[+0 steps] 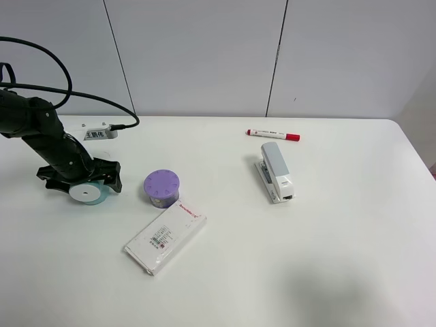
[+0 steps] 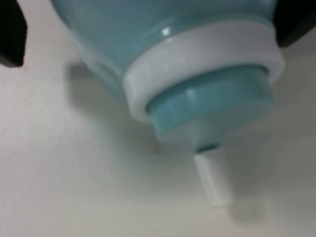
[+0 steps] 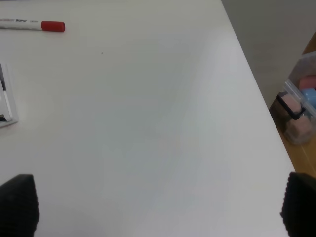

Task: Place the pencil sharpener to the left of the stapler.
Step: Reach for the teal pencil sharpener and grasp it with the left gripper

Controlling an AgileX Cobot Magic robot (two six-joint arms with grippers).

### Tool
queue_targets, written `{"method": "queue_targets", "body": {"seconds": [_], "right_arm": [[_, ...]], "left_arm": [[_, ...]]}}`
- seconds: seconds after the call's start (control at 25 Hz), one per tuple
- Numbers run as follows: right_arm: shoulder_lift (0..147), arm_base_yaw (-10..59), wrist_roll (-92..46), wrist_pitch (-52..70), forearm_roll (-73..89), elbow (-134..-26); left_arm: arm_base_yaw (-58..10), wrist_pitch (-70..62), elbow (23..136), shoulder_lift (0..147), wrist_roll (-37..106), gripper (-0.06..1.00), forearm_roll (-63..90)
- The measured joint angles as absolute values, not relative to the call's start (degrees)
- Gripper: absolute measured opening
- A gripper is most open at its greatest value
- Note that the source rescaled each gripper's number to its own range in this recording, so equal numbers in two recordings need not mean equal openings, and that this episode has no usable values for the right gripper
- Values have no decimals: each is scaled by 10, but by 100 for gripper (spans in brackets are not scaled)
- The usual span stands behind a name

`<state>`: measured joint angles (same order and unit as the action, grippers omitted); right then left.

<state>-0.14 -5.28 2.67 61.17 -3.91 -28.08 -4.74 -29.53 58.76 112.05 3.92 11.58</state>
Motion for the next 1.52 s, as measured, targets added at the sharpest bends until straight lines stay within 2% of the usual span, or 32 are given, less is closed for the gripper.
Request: {"method": "queue_targets", "body": {"seconds": [1.52], "right_arm": [[-1, -53, 27, 612, -39, -281]], "left_arm": [[-47, -280, 595, 1122, 39, 90, 114]]}}
